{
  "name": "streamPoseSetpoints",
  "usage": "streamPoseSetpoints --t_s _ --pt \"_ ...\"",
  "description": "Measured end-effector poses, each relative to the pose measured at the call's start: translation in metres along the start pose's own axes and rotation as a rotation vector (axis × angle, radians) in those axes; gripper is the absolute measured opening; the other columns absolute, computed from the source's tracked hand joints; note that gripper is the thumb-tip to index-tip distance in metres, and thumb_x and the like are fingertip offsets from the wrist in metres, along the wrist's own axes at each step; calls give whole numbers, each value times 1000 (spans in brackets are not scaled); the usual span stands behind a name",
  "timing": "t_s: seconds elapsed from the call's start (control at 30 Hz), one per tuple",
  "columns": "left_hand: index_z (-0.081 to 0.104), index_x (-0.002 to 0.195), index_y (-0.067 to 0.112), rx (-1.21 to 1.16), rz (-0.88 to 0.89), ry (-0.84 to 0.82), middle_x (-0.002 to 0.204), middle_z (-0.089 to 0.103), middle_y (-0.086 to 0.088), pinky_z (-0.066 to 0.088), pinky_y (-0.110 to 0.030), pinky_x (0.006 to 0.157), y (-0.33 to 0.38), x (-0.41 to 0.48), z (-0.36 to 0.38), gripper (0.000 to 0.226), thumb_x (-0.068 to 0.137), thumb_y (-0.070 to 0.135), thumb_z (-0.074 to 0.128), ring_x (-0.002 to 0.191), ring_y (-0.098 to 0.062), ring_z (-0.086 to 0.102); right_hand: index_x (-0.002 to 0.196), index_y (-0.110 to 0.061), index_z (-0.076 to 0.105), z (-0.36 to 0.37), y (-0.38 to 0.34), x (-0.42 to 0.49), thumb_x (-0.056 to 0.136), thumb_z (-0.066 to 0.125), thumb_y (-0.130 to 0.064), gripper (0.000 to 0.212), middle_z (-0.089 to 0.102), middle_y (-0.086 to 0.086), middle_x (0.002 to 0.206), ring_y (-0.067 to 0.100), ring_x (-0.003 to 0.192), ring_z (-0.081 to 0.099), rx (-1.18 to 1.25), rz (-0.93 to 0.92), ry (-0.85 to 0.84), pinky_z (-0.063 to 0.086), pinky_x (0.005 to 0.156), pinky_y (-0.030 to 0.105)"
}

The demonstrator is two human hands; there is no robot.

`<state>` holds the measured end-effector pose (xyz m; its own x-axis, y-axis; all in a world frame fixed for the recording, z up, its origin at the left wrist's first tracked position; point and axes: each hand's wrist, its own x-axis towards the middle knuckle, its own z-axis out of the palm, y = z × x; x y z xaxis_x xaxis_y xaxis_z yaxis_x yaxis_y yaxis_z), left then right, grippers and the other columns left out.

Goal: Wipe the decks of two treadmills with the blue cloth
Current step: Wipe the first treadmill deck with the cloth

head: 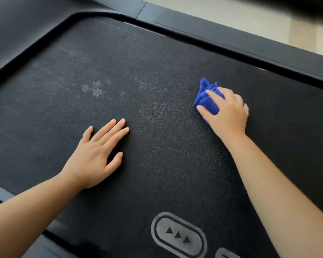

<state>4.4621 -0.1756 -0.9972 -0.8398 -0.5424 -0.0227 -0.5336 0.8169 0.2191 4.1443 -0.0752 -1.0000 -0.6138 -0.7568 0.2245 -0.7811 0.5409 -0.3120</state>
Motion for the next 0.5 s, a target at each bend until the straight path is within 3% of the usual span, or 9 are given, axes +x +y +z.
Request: streamPoseSetpoints --t_s 0.1,0.23,0.37,0.5 --pt "28 144 25 -6 -7 0 153 16 11 14 -50 110 1 1 -1 60 87 44 27 141 -6 9 112 -28 67 -8 -27 -85 71 54 -56 51 60 4 123 27 109 53 61 -115 62 42 90 55" --pt "29 143 24 7 0 11 153 17 11 15 -52 110 1 0 -1 61 86 45 26 140 -7 11 113 -33 62 -20 -69 -195 64 55 -53 54 57 0 126 24 113 50 99 -284 26 40 90 59" --pt "32 143 24 14 -17 22 152 20 10 16 -51 110 4 0 -2 62 85 46 25 139 -11 17 114 -35 60 -19 -57 -179 66 58 -54 52 58 -2 125 23 109 53 126 -364 -1 44 87 56" --pt "53 125 6 60 -15 54 140 45 -11 37 -55 97 14 11 -6 58 81 38 33 125 -28 40 109 -30 69 -17 -41 -117 71 51 -58 51 63 2 119 28 101 61 59 -167 0 46 83 56"
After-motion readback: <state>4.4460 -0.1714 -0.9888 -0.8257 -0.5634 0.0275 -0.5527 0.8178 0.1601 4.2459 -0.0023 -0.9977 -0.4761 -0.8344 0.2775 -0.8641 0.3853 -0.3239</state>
